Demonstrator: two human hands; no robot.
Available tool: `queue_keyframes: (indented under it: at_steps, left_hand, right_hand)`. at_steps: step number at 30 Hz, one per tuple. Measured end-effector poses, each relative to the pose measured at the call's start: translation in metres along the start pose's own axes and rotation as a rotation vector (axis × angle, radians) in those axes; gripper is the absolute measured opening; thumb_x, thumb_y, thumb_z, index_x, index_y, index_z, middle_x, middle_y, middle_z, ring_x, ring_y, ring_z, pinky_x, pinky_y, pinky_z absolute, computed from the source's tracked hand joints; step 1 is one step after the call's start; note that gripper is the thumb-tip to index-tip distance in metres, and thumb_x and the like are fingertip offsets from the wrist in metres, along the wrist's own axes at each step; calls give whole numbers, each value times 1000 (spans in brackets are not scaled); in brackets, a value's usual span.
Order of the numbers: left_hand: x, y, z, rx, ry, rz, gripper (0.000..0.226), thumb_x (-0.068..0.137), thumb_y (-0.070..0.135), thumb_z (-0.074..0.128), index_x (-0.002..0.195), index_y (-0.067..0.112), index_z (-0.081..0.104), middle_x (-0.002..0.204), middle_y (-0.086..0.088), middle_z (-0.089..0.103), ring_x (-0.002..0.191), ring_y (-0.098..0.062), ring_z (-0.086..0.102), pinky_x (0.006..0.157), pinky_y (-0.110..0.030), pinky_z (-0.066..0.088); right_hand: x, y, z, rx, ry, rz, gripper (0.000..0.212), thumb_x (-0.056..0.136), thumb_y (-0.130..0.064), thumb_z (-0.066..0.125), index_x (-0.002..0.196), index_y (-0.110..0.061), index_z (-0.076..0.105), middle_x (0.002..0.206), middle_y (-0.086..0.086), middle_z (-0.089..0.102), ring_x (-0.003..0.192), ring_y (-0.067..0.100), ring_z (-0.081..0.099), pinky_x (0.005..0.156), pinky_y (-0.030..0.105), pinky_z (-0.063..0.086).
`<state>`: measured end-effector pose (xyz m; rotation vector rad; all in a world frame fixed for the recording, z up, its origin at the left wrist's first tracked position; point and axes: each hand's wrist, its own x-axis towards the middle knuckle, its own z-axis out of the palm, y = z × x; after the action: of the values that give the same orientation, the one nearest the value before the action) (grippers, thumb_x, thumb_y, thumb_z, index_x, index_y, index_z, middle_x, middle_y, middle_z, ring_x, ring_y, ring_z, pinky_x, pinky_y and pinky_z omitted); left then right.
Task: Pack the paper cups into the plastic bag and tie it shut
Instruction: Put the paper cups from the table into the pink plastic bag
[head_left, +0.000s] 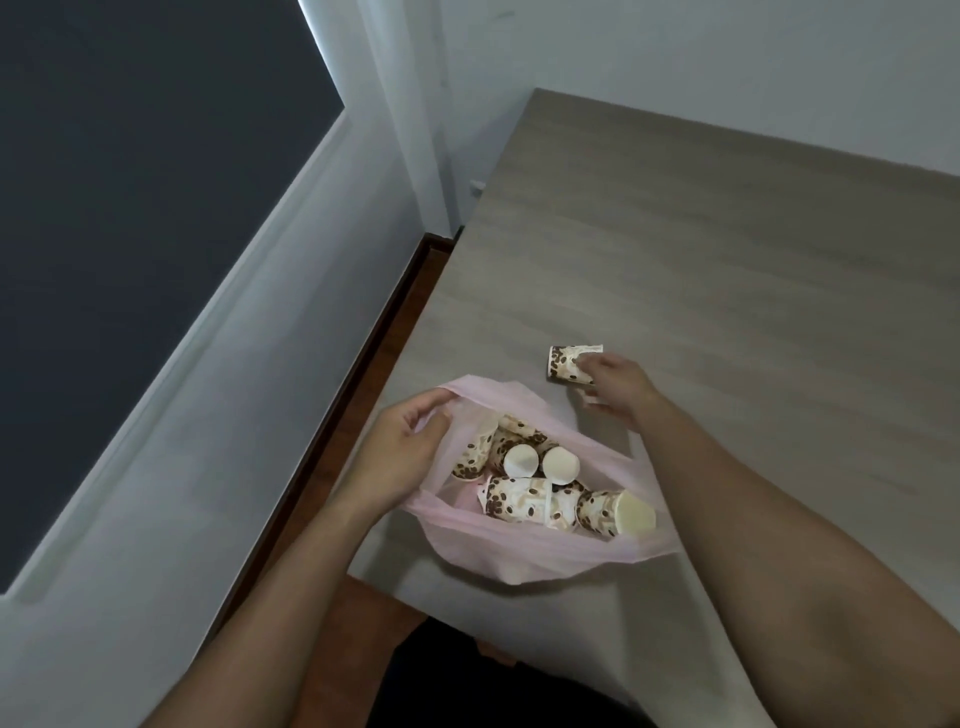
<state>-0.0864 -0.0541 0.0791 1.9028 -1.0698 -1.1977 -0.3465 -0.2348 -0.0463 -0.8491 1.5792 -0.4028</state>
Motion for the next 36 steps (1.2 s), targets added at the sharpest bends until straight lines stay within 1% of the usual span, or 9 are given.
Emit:
queue_keyframes:
  at_steps: [3, 5, 8, 12, 18, 25, 30, 33, 36]
  left_hand:
    - [-3, -5, -5, -3, -6, -8, 31, 113, 22, 62, 139, 30, 76, 125, 31, 76, 123, 10, 68, 112, -27, 54]
    - [-4, -7, -9, -8, 3, -7, 32, 112, 22, 62, 141, 29, 76, 131, 24, 77, 127, 5, 69, 115, -32, 54]
    - [-6, -8, -14, -20, 24, -10, 33, 112, 20, 62, 141, 28, 76, 133, 21, 77, 129, 2, 69, 118, -34, 52]
    - [-9, -5, -18, -9, 8, -13, 35, 113, 20, 61, 143, 30, 74, 133, 23, 75, 129, 1, 68, 117, -36, 53]
    - [1, 0, -21, -10, -5, -9, 39, 113, 21, 59, 150, 31, 69, 141, 15, 71, 136, -14, 66, 120, -48, 53]
    - [18, 16, -22, 151, -64, 87, 47, 112, 19, 55, 158, 26, 61, 158, 6, 63, 148, -14, 56, 115, -28, 42]
    - [25, 17, -26, 251, -139, 240, 51, 112, 15, 53, 159, 32, 59, 161, 9, 60, 149, -14, 56, 114, -21, 39]
    - [26, 15, -34, 202, -231, 330, 58, 113, 11, 51, 156, 48, 58, 157, 15, 63, 116, -13, 72, 101, -25, 51]
    - [31, 8, -44, 177, -235, 413, 67, 111, 7, 48, 145, 63, 62, 121, 3, 84, 68, -30, 65, 72, -32, 54]
  right_hand:
    - [14, 13, 3, -99, 52, -30, 23, 106, -25, 72, 129, -24, 70, 118, 9, 75, 103, 28, 73, 78, 38, 64]
    - [22, 20, 3, -79, 90, -27, 24, 104, -23, 73, 124, -10, 77, 111, 14, 79, 99, 35, 78, 88, 45, 66]
    - [12, 18, 2, 52, 103, 9, 25, 104, -22, 73, 112, 1, 77, 85, 12, 75, 73, 29, 72, 63, 39, 65]
    - [-28, 14, -7, 189, 110, -78, 29, 101, -30, 78, 107, -2, 83, 88, 14, 81, 82, 26, 75, 97, 52, 64]
    - [-135, 2, -9, 301, -102, -269, 41, 100, -43, 78, 106, -3, 85, 84, 16, 75, 83, 26, 72, 98, 44, 65]
    - [-215, 9, 23, -110, -212, -401, 26, 108, -35, 69, 105, -19, 89, 100, -2, 86, 90, 13, 77, 87, 25, 60]
    - [-212, 37, 71, -403, -201, -499, 26, 111, -39, 62, 121, -28, 85, 123, -17, 81, 116, -1, 72, 106, 23, 53]
    - [-206, 45, 93, -485, -187, -511, 41, 114, -42, 55, 150, -27, 67, 157, -12, 63, 146, 0, 53, 124, 24, 38]
    - [-191, 47, 94, -580, -35, -395, 58, 116, -50, 45, 165, -20, 49, 170, 0, 48, 161, 20, 38, 133, 37, 27]
